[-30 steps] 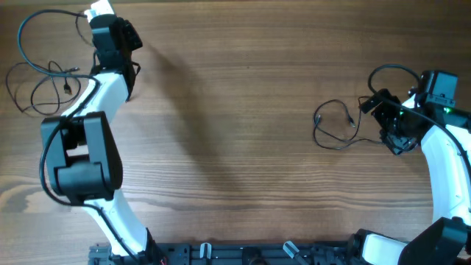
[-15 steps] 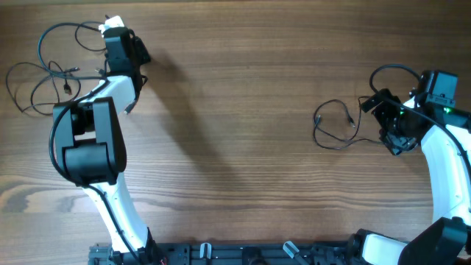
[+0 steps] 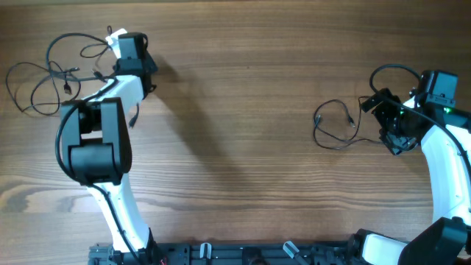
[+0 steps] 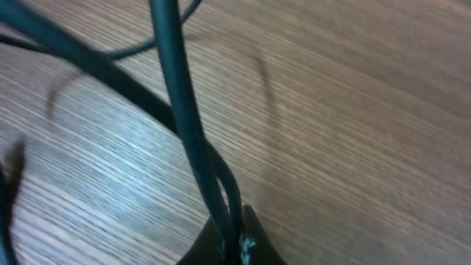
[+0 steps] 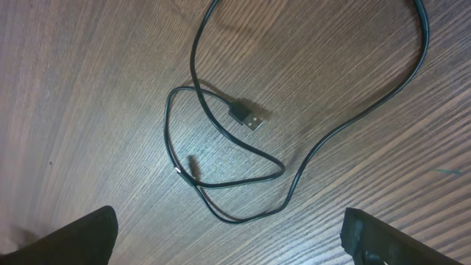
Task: Untangle cables
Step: 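Move the left gripper back toward the table centre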
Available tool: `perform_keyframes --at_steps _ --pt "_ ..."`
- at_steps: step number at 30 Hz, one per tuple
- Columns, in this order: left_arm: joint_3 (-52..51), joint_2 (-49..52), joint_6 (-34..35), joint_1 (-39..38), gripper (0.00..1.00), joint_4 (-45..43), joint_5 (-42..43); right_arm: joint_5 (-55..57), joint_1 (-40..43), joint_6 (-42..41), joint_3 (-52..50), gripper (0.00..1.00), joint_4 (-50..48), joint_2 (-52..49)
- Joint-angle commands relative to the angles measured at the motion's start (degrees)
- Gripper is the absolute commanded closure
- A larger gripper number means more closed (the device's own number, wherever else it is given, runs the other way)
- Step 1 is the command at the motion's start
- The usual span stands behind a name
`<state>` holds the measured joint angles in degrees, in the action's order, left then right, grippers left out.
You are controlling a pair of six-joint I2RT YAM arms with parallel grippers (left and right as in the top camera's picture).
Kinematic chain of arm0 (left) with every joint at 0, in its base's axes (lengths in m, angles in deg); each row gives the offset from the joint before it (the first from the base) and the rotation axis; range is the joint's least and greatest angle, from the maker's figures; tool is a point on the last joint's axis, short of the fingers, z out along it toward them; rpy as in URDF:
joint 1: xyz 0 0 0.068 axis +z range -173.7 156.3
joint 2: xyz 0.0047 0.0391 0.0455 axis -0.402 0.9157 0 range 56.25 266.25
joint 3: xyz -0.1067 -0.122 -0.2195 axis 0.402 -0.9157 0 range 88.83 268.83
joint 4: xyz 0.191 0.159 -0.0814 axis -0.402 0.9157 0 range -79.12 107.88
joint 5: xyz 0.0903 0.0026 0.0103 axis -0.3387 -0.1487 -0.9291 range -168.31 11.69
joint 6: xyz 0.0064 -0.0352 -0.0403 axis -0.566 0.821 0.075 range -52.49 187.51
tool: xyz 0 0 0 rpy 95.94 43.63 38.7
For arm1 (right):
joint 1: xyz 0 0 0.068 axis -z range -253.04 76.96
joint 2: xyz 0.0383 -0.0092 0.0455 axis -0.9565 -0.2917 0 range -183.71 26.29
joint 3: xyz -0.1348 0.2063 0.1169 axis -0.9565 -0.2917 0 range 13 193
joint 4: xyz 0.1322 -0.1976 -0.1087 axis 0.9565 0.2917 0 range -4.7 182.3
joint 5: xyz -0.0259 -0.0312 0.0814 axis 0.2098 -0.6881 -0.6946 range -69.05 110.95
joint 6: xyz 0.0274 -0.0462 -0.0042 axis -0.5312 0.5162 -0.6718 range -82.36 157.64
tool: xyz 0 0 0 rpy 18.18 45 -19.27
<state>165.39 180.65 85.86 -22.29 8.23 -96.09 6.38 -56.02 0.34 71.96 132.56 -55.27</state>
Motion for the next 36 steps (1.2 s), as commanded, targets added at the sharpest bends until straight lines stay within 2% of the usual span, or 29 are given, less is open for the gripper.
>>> perform_keyframes --at_steps 1,4,5,6,7,8,9,13,17,19,21,25,26,36 --pt "0.1 0.1 0.1 -0.8 0.95 0.6 -1.2 -0.4 -0.2 -0.4 -0.4 0.0 -0.3 -0.6" --pt "0.1 0.1 0.1 -0.8 0.93 0.5 -1.1 -0.4 -0.2 -0.4 -0.4 0.0 -1.4 -0.6" --pt "0.1 0.1 0.1 -0.8 0.89 0.3 -1.1 -0.4 -0.2 -0.4 -0.4 0.0 -1.7 -0.6" --pt "0.1 0.1 0.1 -0.8 0.78 0.0 -1.2 -0.4 -0.2 -0.4 -0.4 0.0 -1.8 -0.6" --pt "0.1 0.1 0.0 -0.8 0.48 -0.8 -1.2 -0.4 -0.2 -0.4 -0.4 0.0 -1.8 -0.6" --pt "0.1 -0.1 -0.2 -0.8 0.11 -2.2 -1.2 -0.4 -0.2 -0.5 -0.4 0.0 -1.8 -0.6" --pt "0.1 -0.7 -0.8 -0.8 0.0 -3.9 -1.4 -0.4 -0.2 -0.4 -0.4 0.0 -1.8 -0.6" --pt "0.4 -6.6 -1.2 -1.3 0.0 -5.5 -1.2 -0.5 -0.2 -0.4 -0.4 0.0 -1.6 -0.6" --pt "0.4 -13.7 -1.1 -4.4 0.0 0.4 -1.1 -0.5 -0.2 -0.4 -0.4 0.0 -1.6 -0.6" --pt "0.4 -16.3 1.7 -6.9 0.0 2.1 -1.1 -0.5 -0.2 -0.4 -0.4 0.0 -1.5 -0.6" --pt "0.4 -18.4 5.9 -9.9 0.0 3.1 0.4 -0.4 -0.2 -0.3 -0.4 0.0 -1.1 -0.6" --pt "0.4 -20.4 6.4 -17.5 0.0 3.2 16.0 -0.4 -0.2 -0.2 -0.4 0.0 -0.9 -0.6" --pt "0.4 -20.4 6.4 -19.0 0.0 3.4 17.6 -0.4 -0.2 -0.2 -0.4 0.0 -0.9 -0.6" --pt "0.4 -20.4 6.3 -37.1 0.0 15.6 18.4 -0.4 -0.2 -0.2 -0.4 0.0 -1.4 -0.6"
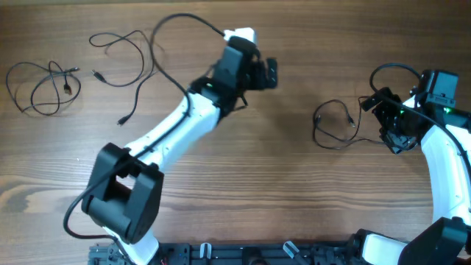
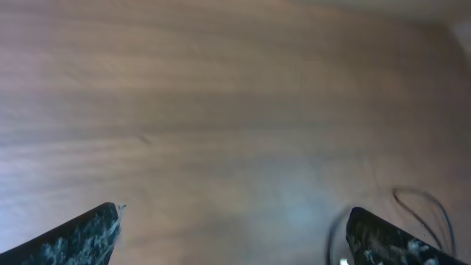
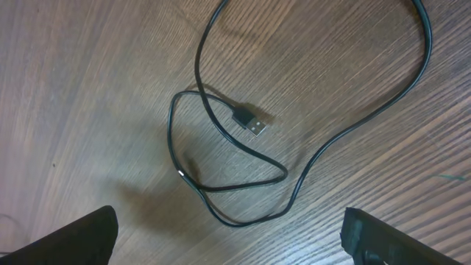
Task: Untangle cables
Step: 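Move the left gripper back toward the table centre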
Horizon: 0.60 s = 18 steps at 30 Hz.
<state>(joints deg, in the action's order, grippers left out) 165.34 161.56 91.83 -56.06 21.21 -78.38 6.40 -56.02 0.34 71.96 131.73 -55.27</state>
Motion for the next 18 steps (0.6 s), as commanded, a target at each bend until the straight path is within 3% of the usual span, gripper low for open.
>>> perform_keyframes --at_steps 1,10,15,18 --pt "0.4 -1.3 0.4 -4.1 0.0 3.6 0.7 -0.4 -0.2 -0.3 -0.4 0.0 -1.0 -0.6" --pt "0.3 -1.0 -3.0 -9.2 0.0 7.8 0.8 -0.4 -0.2 -0.3 -0.4 0.0 -1.4 -0.6" --pt "0.3 0.0 -6.4 -10.2 0.0 7.7 5.9 -0.4 -0.2 -0.4 -0.4 0.0 -1.4 -0.6" --pt "0.3 2.4 -6.3 -11.0 0.0 6.8 6.4 -0.5 -0.2 -5.2 -0.4 0.0 -3.3 -0.6"
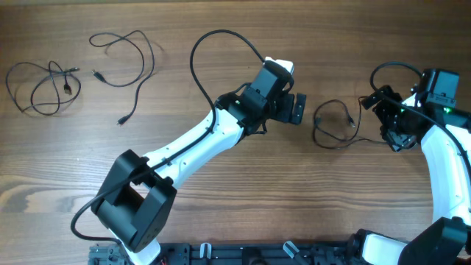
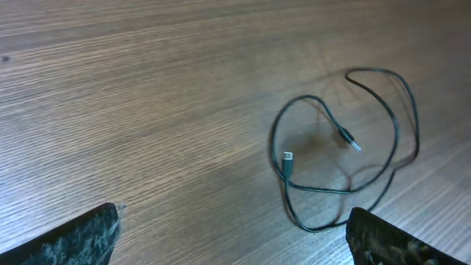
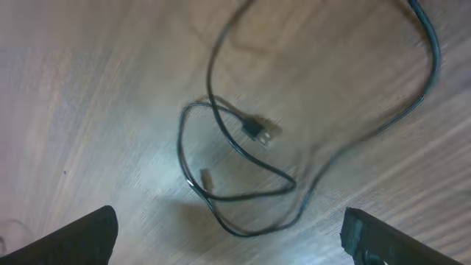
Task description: Untangle cables
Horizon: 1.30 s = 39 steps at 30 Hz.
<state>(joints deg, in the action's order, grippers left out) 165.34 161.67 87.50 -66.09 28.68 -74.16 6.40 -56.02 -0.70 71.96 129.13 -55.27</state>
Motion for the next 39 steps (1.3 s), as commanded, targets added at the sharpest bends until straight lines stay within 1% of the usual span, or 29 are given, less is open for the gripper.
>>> perform_keyframes --at_steps 1,3,5,6,8,11,13,15,20,22,28,29,30,31,34,36,38,39 --pt "0.3 3.1 -2.0 -1.3 0.0 -1.1 3.3 -0.3 -0.2 -3.5 -0.4 0.0 -0.3 -0.6" --pt "0.3 3.9 -2.0 -1.7 0.0 -2.5 6.3 1.5 0.3 -2.4 -0.2 0.0 -1.0 -0.6" --pt "0.3 4.3 -4.3 -2.8 0.0 -6.2 11.4 -3.5 2.8 3.7 1.2 0.0 1.5 -0.2" --pt "0.3 4.3 -5.8 -3.8 0.0 -8.0 12.2 -5.7 4.5 6.8 2.5 0.0 3.7 0.1" --pt "0.3 4.3 -9.7 -5.9 0.0 -10.8 12.1 -7.9 8.0 10.4 5.5 0.0 8.4 0.8" --pt "0.3 5.9 -16.8 -9.4 0.0 -13.7 11.8 -8.0 11.9 13.7 11.4 0.0 16.6 1.4" --pt "0.3 8.0 -18.5 -11.0 0.0 -15.2 11.1 -8.0 13.3 15.3 14.7 0.0 20.7 1.8" --pt "0.3 10.4 -18.5 -11.8 0.0 -17.9 11.0 -8.0 13.4 17.0 16.8 0.0 22.9 2.1" --pt "0.3 17.0 -18.5 -15.4 0.0 -29.0 10.9 -8.0 13.4 17.4 17.6 0.0 23.8 2.3" --pt "0.3 19.1 -18.5 -16.8 0.0 -32.1 8.5 -8.0 13.4 17.1 17.6 0.0 24.5 2.3" --pt "0.3 25.6 -18.7 -19.4 0.01 -39.3 -3.5 -8.5 13.4 17.3 17.5 0.0 28.0 2.3" --pt "0.3 26.8 -21.4 -19.4 0.07 -39.9 -4.8 -8.5 13.4 17.3 17.5 0.0 28.7 2.3" --pt "0.3 27.9 -24.7 -19.2 0.12 -39.9 -5.2 -8.4 13.4 17.3 17.5 0.0 29.2 2.3" --pt "0.3 29.1 -27.4 -18.8 0.12 -39.9 -5.3 -8.4 13.4 17.4 17.5 0.0 29.9 2.3" --pt "0.3 31.1 -27.5 -17.4 0.12 -40.0 -5.3 -8.4 13.4 17.4 17.5 0.0 30.3 2.3" --pt "0.3 32.3 -27.5 -16.2 0.23 -39.9 -5.3 -8.4 13.4 17.4 17.5 0.0 30.3 2.3" --pt "0.3 32.9 -27.2 -15.0 0.3 -39.2 -5.3 -8.4 13.4 17.4 17.5 0.0 30.4 2.3" --pt "0.3 32.9 -27.1 -14.6 0.36 -39.3 -5.3 -8.4 13.4 17.4 17.5 0.0 30.4 2.3"
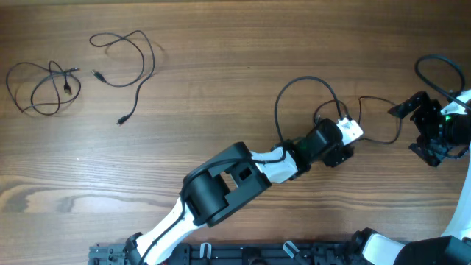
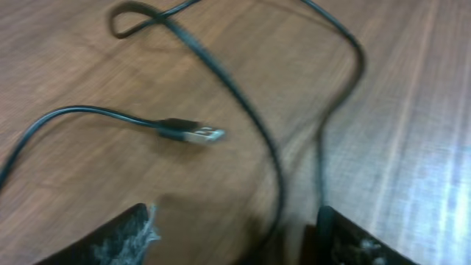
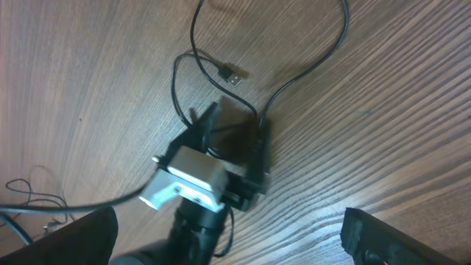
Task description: Untangle cables
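A black USB cable (image 1: 383,101) lies in loose loops at the right of the table; its metal plug (image 2: 197,135) rests bare on the wood. My left gripper (image 1: 337,152) is open and low over this cable. One strand (image 2: 274,173) runs down between its fingers (image 2: 129,234). The right wrist view shows that gripper (image 3: 234,140) astride the cable, with the plug (image 3: 234,76) just beyond it. My right gripper (image 1: 418,131) is open at the far right, holding nothing. Two more black cables lie apart at far left: one coiled (image 1: 40,85), one spread out (image 1: 124,59).
The left arm (image 1: 243,173) stretches across the table's middle, its own lead arching above it (image 1: 305,82). The right arm's lead (image 1: 441,62) loops at the right edge. The table's front rail (image 1: 243,254) runs along the bottom.
My left gripper has gone from just left of the right-hand cable to low over it, a strand between its open fingers. The right gripper has drawn back to the right. The cable now spreads further right.
First my left gripper was at the far left, shut on a cable there, with the right gripper open over the right cable. Then the left one was open and empty at mid-table, with two cables lying apart behind it. It neared the right cable and now straddles it.
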Available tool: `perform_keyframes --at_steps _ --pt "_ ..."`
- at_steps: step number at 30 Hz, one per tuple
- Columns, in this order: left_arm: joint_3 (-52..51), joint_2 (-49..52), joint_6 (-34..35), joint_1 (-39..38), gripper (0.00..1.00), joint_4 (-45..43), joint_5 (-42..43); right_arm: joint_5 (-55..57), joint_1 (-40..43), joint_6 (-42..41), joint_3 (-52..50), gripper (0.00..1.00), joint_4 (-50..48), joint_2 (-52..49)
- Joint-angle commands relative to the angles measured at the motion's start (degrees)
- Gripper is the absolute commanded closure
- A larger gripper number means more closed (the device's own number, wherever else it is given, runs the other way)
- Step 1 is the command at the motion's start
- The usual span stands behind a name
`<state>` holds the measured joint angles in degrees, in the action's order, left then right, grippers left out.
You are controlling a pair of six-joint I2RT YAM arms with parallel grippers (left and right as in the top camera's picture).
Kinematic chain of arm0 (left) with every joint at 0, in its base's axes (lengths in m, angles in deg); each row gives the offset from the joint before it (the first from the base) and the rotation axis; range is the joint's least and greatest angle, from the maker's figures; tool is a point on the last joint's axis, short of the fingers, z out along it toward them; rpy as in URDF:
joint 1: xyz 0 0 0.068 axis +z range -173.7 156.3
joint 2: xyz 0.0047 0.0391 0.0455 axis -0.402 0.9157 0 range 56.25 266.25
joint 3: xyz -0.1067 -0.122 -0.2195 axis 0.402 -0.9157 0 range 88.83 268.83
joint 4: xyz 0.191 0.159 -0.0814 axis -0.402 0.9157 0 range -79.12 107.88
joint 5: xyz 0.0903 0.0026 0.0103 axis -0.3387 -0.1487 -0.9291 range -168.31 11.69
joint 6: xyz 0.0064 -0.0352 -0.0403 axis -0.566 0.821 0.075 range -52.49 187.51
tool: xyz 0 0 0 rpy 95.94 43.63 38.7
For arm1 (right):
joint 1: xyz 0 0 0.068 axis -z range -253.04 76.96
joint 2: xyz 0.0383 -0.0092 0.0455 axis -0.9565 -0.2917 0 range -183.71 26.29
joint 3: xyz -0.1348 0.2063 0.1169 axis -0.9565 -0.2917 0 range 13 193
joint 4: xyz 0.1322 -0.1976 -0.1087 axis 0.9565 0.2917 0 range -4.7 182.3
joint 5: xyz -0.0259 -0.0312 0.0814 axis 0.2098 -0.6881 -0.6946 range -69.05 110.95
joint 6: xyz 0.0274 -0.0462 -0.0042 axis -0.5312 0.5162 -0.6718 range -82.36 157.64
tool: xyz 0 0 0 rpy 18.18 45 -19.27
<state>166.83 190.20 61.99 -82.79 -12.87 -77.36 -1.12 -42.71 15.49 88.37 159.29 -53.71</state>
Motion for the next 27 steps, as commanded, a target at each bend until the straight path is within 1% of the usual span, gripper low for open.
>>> perform_keyframes --at_steps 1,3,4,6,9,13,17,18,21,24,26,27 --pt "-1.2 4.4 -1.6 2.4 0.45 2.0 -2.2 -0.9 0.1 1.2 1.1 0.0 0.3 0.7" --pt "-1.1 4.2 -1.6 3.1 0.92 1.0 -3.6 -0.9 0.1 1.2 1.1 0.0 0.2 0.7" --pt "-1.1 3.8 -1.6 3.2 0.96 1.3 -5.0 -0.9 0.1 1.1 1.1 0.0 0.2 0.7" --pt "-1.1 2.0 -1.6 3.3 0.96 4.0 -7.0 -0.9 0.1 1.1 1.1 0.0 0.2 0.7" --pt "-1.1 -3.5 -1.6 3.4 0.96 11.7 -7.0 -0.9 0.1 1.1 1.1 0.0 -0.5 0.7" --pt "-1.1 -15.6 -1.6 4.5 0.96 25.0 -7.0 -0.9 0.1 0.9 1.1 0.0 -1.5 0.7" --pt "-1.1 -27.5 -1.5 8.4 0.96 38.7 -6.8 -0.9 0.1 0.9 1.1 0.0 -2.9 0.7" --pt "-1.1 -31.0 -1.5 10.1 0.96 42.5 -6.8 -0.9 0.1 0.9 1.1 0.0 -3.2 0.7" --pt "-1.1 -40.9 3.7 16.8 0.96 53.3 -6.3 -0.9 0.1 -0.1 1.1 0.0 -4.2 0.7" --pt "-1.1 -47.8 8.2 23.4 0.96 59.6 -4.0 -0.9 0.1 -2.1 1.1 0.0 -4.8 0.7" --pt "-1.1 -54.0 11.5 30.3 0.96 64.6 -3.5 -0.9 0.1 -3.4 1.0 0.0 -5.4 0.7" --pt "-1.1 -56.0 12.4 32.5 0.96 65.9 -3.5 -0.9 0.1 -3.6 1.0 0.0 -5.6 0.7"
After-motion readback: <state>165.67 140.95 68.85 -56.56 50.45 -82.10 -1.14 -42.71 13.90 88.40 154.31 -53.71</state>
